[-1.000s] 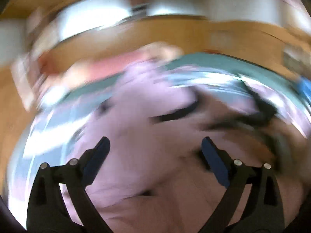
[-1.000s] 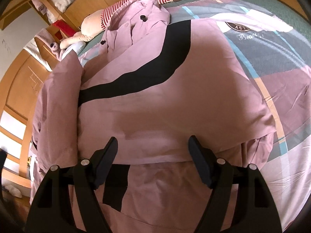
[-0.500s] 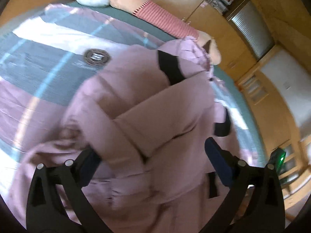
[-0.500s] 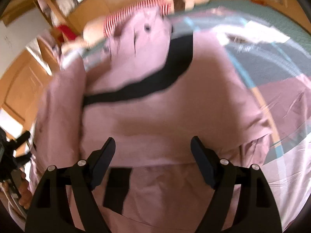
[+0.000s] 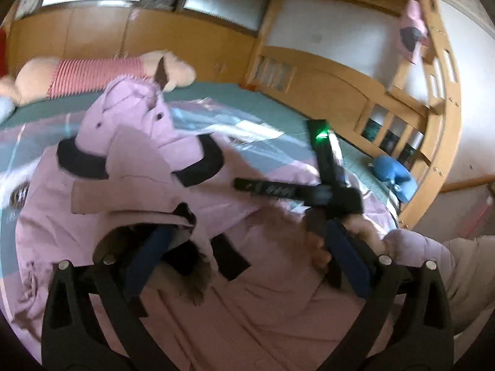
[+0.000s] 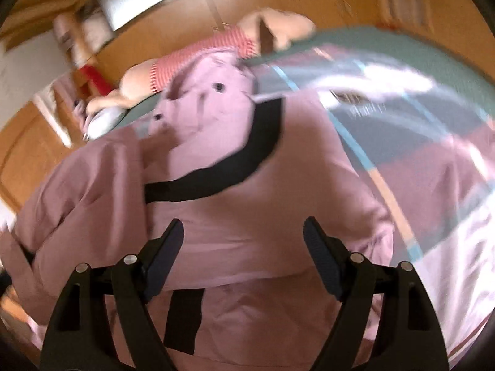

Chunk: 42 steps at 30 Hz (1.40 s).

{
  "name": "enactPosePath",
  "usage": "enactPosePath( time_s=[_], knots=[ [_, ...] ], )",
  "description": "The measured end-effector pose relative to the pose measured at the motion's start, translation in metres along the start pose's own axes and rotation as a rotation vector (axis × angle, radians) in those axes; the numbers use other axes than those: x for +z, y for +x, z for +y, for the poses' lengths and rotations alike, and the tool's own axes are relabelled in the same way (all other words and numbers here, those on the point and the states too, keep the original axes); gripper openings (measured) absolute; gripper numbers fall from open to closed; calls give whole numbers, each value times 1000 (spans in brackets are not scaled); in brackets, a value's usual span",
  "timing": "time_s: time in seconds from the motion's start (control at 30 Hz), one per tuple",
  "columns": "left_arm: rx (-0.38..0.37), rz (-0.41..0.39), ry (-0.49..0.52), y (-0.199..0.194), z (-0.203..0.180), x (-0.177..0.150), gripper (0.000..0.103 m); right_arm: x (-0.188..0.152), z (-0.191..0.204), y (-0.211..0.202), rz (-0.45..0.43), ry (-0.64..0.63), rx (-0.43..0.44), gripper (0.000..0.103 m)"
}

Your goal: Fold large clothes

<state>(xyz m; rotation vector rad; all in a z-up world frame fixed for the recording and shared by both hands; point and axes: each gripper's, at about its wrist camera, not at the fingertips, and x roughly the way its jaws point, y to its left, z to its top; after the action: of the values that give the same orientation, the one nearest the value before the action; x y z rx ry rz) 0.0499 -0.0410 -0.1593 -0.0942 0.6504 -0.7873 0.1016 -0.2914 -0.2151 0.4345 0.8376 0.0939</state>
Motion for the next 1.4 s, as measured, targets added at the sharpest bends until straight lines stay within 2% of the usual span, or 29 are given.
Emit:
enactPosePath(
  time_s=[0.13, 0.17, 0.27, 0.37, 0.53, 0.6, 0.67, 0.83, 1.0, 1.1, 1.17, 1.23, 1.3, 1.37, 1.4],
  knots=[
    [11, -47, -212, -13, 48, 9, 101, 2, -11, 0, 11, 78, 22, 80],
    [2, -84, -317, -23, 69, 10, 101, 2, -10, 0, 15, 77, 21, 80],
    [-23, -169, -513, -44, 111, 4, 101, -1, -4, 2, 24, 42, 15, 80],
    [-35, -197, -616, -53, 135, -1, 101, -3, 3, 4, 23, 0, -4, 80],
    [37, -153, -557, -42, 122, 6, 101, -8, 22, 3, 33, -111, 20, 80],
    [47, -142, -528, -41, 117, 7, 101, -14, 40, 2, 34, -212, 20, 80],
    [46, -130, -515, -41, 117, 9, 101, -24, 67, 0, 46, -379, 43, 80],
    [34, -116, -581, -44, 140, 1, 101, -54, 113, -20, 42, -632, 195, 80],
    [24, -99, -612, -38, 145, -3, 101, -93, 153, -34, 3, -865, 210, 80],
    [-34, -97, -611, -35, 139, -1, 101, -120, 175, -32, -44, -1025, 156, 80],
    [-98, -94, -615, -32, 134, 1, 101, -142, 190, -25, -78, -1133, 99, 80],
    [-173, -96, -618, -31, 130, 2, 101, -154, 197, -13, -95, -1173, 53, 80],
    [-253, -93, -626, -29, 126, 3, 101, -148, 195, -2, -96, -1120, 31, 79],
    [-270, -83, -610, -29, 122, 5, 101, -130, 186, -1, -93, -1014, 60, 58],
    [-269, -79, -600, -29, 120, 5, 101, -121, 181, -1, -78, -965, 95, 41]
  ],
)
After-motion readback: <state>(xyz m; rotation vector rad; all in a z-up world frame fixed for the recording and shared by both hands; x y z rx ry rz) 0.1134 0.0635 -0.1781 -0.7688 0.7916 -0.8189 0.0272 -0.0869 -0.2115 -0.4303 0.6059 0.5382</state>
